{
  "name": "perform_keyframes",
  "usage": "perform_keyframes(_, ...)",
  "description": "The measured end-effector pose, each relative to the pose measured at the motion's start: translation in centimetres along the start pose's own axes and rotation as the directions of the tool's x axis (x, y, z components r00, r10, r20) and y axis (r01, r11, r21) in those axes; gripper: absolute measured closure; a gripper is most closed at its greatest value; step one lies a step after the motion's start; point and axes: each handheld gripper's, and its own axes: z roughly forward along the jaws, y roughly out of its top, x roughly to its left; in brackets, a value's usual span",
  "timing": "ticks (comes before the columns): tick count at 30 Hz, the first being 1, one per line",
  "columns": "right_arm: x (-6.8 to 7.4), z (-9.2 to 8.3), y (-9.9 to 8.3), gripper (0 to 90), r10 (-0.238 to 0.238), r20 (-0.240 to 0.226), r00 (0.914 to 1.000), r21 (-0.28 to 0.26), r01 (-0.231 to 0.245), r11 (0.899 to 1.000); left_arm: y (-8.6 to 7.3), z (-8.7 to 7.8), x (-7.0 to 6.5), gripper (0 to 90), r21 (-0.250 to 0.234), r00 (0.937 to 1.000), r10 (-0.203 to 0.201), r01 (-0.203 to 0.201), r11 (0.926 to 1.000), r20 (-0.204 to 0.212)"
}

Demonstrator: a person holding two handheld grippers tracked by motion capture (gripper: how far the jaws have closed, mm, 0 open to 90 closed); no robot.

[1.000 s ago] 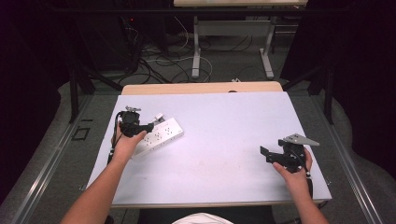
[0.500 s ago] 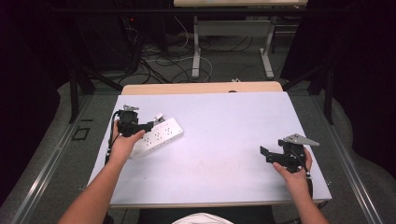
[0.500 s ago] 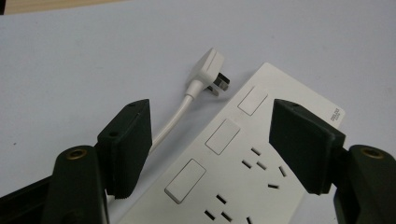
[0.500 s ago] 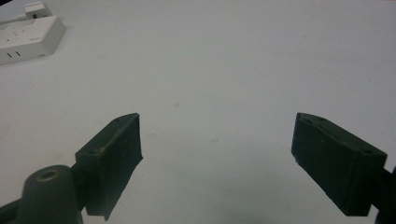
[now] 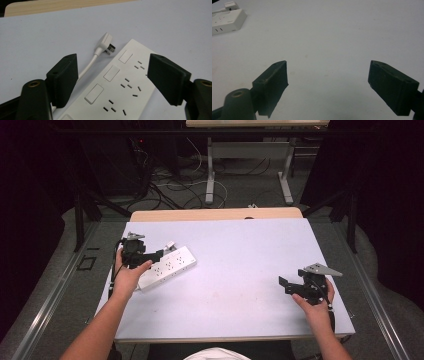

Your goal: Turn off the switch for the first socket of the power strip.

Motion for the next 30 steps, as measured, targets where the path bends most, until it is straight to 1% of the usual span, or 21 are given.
perform_keyframes(3, 0.0, 0.0, 0.0, 15.5, 0.011, 0.0, 0.9999, 0.0, -0.011, 1.0, -0.1, -0.5, -0.1, 19.2, -0.024, 0.9999, -0.003, 0.003, 0.9997, 0.01)
perform_keyframes(4, 0.0, 0.1, 0.0, 15.5, 0.02, 0.006, 0.9998, -0.009, -0.019, 1.0, -0.1, -0.7, -0.1, 17.7, -0.026, 0.9999, -0.003, 0.003, 0.9997, 0.015)
perform_keyframes(5, -0.1, 0.1, 0.0, 15.5, 0.014, 0.001, 0.9999, -0.003, -0.014, 1.0, -0.2, -0.9, -0.2, 16.6, -0.036, 0.9998, -0.005, 0.006, 0.9993, 0.02)
perform_keyframes(6, -0.1, 0.2, 0.0, 15.5, 0.015, 0.009, 0.9999, -0.011, -0.014, 1.0, -0.3, -1.0, -0.2, 16.0, -0.05, 0.9996, -0.012, 0.013, 0.9987, 0.024)
perform_keyframes(7, -0.1, 0.1, 0.0, 15.5, 0.021, 0.005, 0.9998, -0.007, -0.021, 1.0, -0.3, -1.3, -0.1, 15.8, -0.042, 0.9995, -0.01, 0.011, 0.999, 0.031)
perform_keyframes(8, -0.2, 0.1, 0.0, 15.5, 0.018, 0.0, 0.9998, -0.005, -0.018, 1.0, -0.4, -1.3, -0.1, 15.0, -0.061, 0.9994, -0.016, 0.018, 0.998, 0.032)
perform_keyframes(9, -0.2, 0.2, 0.0, 15.5, 0.018, -0.001, 0.9998, -0.002, -0.018, 1.0, -0.4, -1.4, -0.1, 13.0, -0.068, 0.9992, -0.019, 0.021, 0.9974, 0.035)
perform_keyframes(10, -0.2, 0.2, 0.0, 15.5, 0.019, -0.002, 0.9998, 0.001, -0.019, 1.0, -0.4, -1.6, 0.0, 10.5, -0.055, 0.9989, -0.015, 0.018, 0.9983, 0.044)
perform_keyframes(12, -0.2, 0.2, 0.0, 15.5, 0.016, -0.003, 0.9999, 0.002, -0.016, 1.0, -0.6, -1.8, 0.0, 7.1, -0.067, 0.9987, -0.016, 0.019, 0.9976, 0.048)
perform_keyframes(13, -0.1, 0.2, 0.0, 15.5, 0.016, 0.004, 0.9999, -0.001, -0.016, 1.0, -0.7, -1.9, 0.0, 5.1, -0.071, 0.9986, -0.019, 0.023, 0.9972, 0.05)
perform_keyframes(14, -0.1, 0.2, 0.0, 15.5, 0.018, 0.005, 0.9998, -0.002, -0.018, 1.0, -0.8, -2.1, 0.1, 3.1, -0.067, 0.9983, -0.012, 0.016, 0.9976, 0.058)
perform_keyframes(15, -0.1, 0.2, -0.1, 15.5, 0.02, 0.005, 0.9998, -0.005, -0.02, 1.0, -0.9, -2.0, 0.0, 1.2, -0.079, 0.9983, -0.015, 0.019, 0.9967, 0.056)
perform_keyframes(16, -0.2, 0.2, -0.1, 15.5, 0.023, 0.002, 0.9997, -0.001, -0.023, 1.0, -1.0, -2.3, 0.0, 0.4, -0.067, 0.9981, -0.009, 0.013, 0.9977, 0.061)
perform_keyframes(20, -0.3, 0.2, -0.1, 15.5, 0.022, 0.0, 0.9997, 0.003, -0.022, 1.0, -1.6, -2.9, 0.0, 0.3, -0.091, 0.9974, -0.015, 0.022, 0.9956, 0.07)
perform_keyframes(22, -0.3, 0.2, -0.1, 15.5, 0.014, 0.001, 0.9999, -0.002, -0.014, 1.0, -1.9, -3.3, 0.0, 0.3, -0.099, 0.9972, -0.014, 0.022, 0.9948, 0.074)
perform_keyframes(27, -0.2, 0.1, -0.1, 15.5, 0.014, 0.001, 0.9999, -0.004, -0.014, 1.0, -3.2, -3.8, -0.3, 0.3, -0.124, 0.9959, -0.008, 0.019, 0.9921, 0.09)
perform_keyframes(30, -0.2, 0.1, -0.1, 15.5, 0.022, 0.0, 0.9998, 0.003, -0.022, 1.0, -3.8, -4.0, -0.3, 0.3, -0.14, 0.9961, -0.001, 0.014, 0.9901, 0.089)
